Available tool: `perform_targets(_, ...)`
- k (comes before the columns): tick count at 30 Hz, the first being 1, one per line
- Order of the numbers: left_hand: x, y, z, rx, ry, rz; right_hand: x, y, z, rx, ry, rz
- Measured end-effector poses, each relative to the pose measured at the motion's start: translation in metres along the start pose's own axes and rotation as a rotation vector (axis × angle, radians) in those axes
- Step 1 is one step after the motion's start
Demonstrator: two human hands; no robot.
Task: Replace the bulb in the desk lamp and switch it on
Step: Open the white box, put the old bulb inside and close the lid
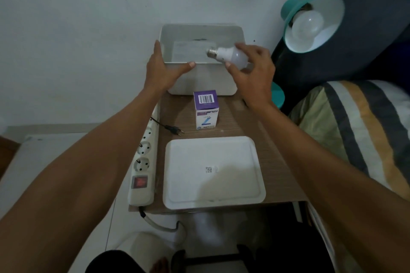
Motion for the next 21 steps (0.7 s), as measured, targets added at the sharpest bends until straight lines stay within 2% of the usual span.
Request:
perform_targets(4, -0.010, 0.000, 0.003, 0.007, -0.007, -0.014, -0.041, -0.018, -0.021, 0.129, -0.035, -0.067)
perform_targets(9, -0.017, -0.008, 0.003, 0.000, -0.019, -0.049, -0.063, -0.015, -0.060, 0.278, -0.222, -0.156)
perform_targets(12, -0.017, -0.004, 0.002, -0.003, -0.013, -0.068, -0.067, -0.006, -0.072, 0.355, -0.257, -0.209)
perform_targets(21, -0.015, -0.011, 0.000, 0.029, -0.008, -0.034, -0.071, -0.003, -0.080, 0.373, -0.361, -0.249)
Point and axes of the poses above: each hand's wrist, its own x-axis away from the middle knuckle, its own z-axis out of the back of the hand, y = z × x, the point moved 8 cm from there along -x, towards the middle knuckle, and after that the axes turned 15 degrees about -z, right-handed, at the moved point
